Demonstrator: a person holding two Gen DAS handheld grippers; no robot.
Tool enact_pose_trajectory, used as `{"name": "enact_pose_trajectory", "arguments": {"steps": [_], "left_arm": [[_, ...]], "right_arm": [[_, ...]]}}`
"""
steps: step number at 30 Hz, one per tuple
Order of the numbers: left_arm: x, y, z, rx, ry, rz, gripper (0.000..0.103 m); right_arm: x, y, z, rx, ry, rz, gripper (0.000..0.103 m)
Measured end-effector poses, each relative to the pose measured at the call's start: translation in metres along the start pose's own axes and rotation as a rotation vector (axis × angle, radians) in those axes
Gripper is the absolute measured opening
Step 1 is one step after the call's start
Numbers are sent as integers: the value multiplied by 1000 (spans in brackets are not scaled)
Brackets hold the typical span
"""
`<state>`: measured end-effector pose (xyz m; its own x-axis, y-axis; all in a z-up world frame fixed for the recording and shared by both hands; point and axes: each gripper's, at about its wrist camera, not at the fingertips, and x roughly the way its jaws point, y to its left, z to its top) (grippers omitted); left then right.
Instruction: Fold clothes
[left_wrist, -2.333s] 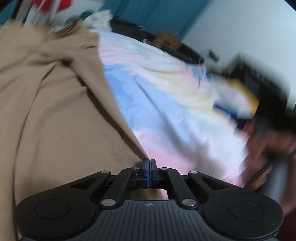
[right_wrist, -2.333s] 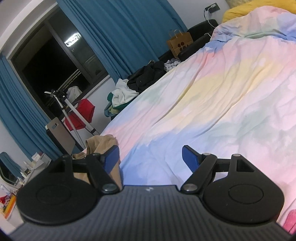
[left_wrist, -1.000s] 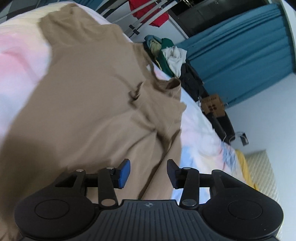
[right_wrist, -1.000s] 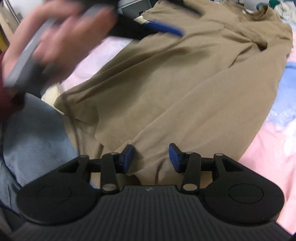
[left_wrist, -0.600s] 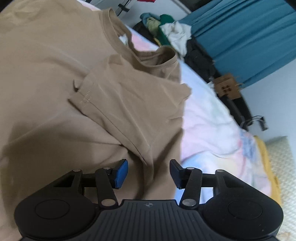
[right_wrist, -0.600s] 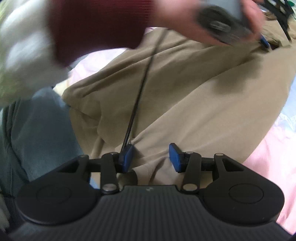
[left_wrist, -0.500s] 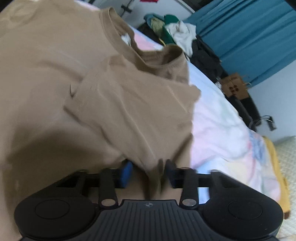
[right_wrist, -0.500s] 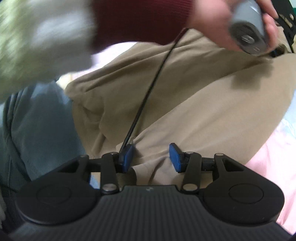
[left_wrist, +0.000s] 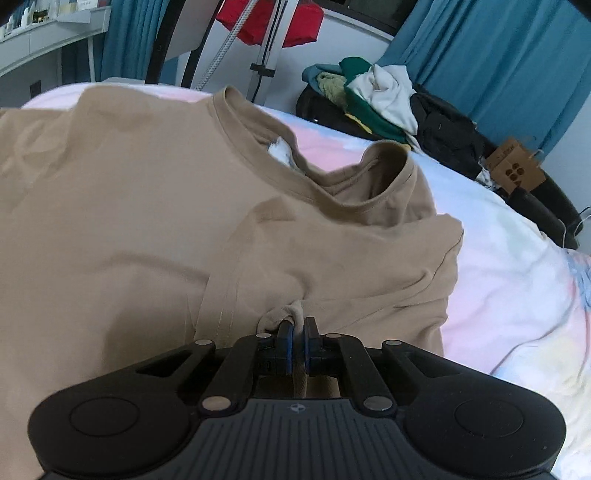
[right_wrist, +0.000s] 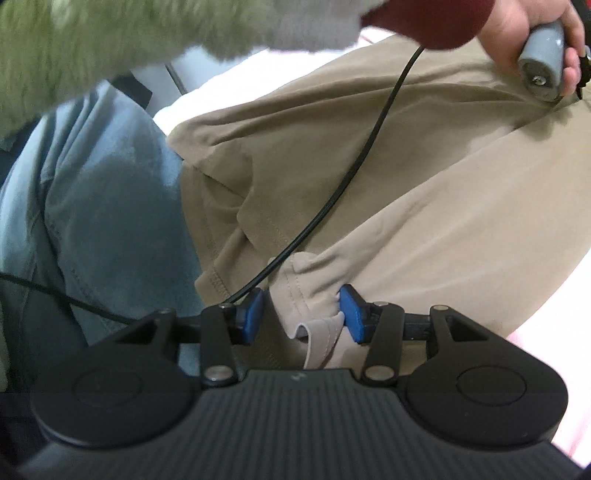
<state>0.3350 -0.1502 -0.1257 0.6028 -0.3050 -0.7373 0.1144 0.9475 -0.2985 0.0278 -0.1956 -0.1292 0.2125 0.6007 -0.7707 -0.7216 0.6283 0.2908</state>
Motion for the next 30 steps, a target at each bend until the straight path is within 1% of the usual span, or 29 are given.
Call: {"name": "enact_pose_trajectory", "arguments": {"steps": [2, 4, 6, 7, 9, 12, 17, 19, 22, 25, 27, 28, 30], "left_arm": [[-10, 4, -3, 6, -13, -24, 10], [-20, 8, -5, 12, -26, -49, 18], [-39, 14, -9, 26, -40, -70, 22], [-53, 18, -11, 44, -54, -80, 30], [-85, 27, -19, 85, -80, -85, 41], [-136, 45, -37, 143, -109, -76, 44], [-211, 82, -72, 173, -137, -61, 50], [-238, 94, -86, 185, -157, -60, 55], [-271, 110, -107, 174, -184, -79, 61], [-294, 122, -125, 135, -196, -99, 62], [-305, 125, -132, 140, -218, -110, 65], [-310, 125, -135, 143, -228, -112, 67], [-316, 124, -138, 157, -243, -120, 68]], "right_arm": [[-3, -5, -1, 27, -9, 19, 49], [-5, -11, -1, 56, -23, 42, 48], [-11, -16, -1, 84, -44, 65, 49], [-15, -19, -1, 100, -60, 75, 49], [-23, -24, -1, 131, -94, 90, 49], [-34, -32, -2, 180, -137, 91, 49], [-48, -43, -2, 256, -203, 82, 51], [-47, -42, 1, 284, -228, 49, 53], [-56, -45, 3, 344, -273, -33, 53], [-64, -54, 3, 445, -335, -108, 53], [-65, -57, 3, 500, -374, -172, 53], [-67, -58, 3, 520, -390, -220, 53], [-72, -56, 6, 537, -414, -334, 53]]}}
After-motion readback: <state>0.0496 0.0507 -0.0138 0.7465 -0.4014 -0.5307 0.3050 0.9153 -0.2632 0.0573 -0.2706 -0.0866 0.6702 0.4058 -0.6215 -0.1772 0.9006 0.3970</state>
